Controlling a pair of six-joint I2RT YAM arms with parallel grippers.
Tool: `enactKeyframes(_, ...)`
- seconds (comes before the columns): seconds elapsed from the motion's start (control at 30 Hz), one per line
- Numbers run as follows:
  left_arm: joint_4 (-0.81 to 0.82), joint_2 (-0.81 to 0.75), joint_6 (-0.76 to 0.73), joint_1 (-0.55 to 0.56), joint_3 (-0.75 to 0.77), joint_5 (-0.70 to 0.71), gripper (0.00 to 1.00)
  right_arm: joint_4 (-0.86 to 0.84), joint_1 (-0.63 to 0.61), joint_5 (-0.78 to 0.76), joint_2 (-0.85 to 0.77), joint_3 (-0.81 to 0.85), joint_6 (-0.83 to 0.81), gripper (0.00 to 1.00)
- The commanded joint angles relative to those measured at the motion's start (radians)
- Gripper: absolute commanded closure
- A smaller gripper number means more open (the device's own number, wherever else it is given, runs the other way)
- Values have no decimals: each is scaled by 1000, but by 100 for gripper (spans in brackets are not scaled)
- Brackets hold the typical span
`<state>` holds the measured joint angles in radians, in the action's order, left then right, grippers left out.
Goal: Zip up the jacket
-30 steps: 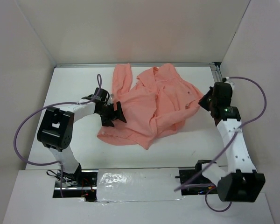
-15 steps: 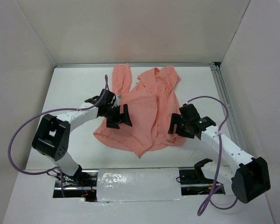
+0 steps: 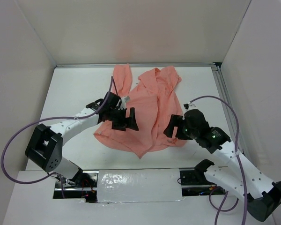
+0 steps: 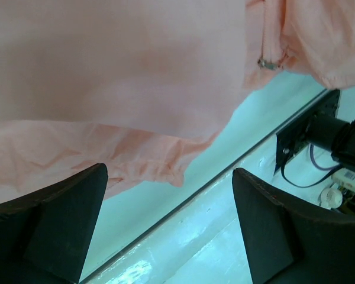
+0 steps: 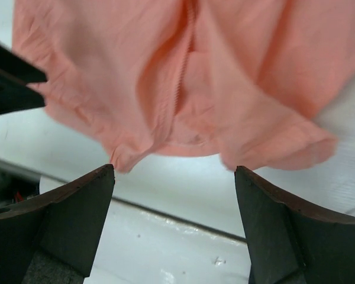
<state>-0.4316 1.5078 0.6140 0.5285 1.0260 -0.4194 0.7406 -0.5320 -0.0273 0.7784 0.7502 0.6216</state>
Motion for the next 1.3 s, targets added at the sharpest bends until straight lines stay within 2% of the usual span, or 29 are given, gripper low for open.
enactKeyframes(0.0,19,-28,15,36,-41,-22,1,-30,-92,50,25,28,-8,11)
enactKeyframes(0.17,50,-18,32,70,-86,-28,1,-43,-204,-63,184,35,33,16)
enactKeyframes(0.23,70,-18,33,77,-104,-39,1,-41,-209,-103,232,35,64,18)
enactKeyframes(0.3,76,-18,33,90,-115,-33,1,-29,-197,-164,298,35,96,40)
enactKeyframes(0.33,76,-17,33,93,-115,-29,1,-27,-188,-180,320,34,105,43)
enactKeyframes(0.4,73,-11,33,100,-116,-25,1,-35,-154,-204,375,31,116,37)
enactKeyframes(0.63,77,9,33,117,-115,-18,1,-95,-96,-270,478,21,98,37)
enactKeyframes(1.0,68,35,27,126,-101,2,5,-216,-39,-243,624,-11,33,44)
enactKeyframes(1.07,67,43,29,128,-95,7,6,-239,-33,-220,642,-9,24,49)
enactKeyframes(1.17,63,45,30,130,-89,10,6,-257,-31,-203,650,-8,21,65)
enactKeyframes(1.2,63,46,30,130,-89,10,6,-259,-33,-198,644,-9,21,76)
enactKeyframes(1.23,63,43,30,131,-87,10,6,-259,-33,-194,636,-11,21,82)
enactKeyframes(1.27,60,43,30,134,-87,10,6,-260,-33,-180,622,-15,20,84)
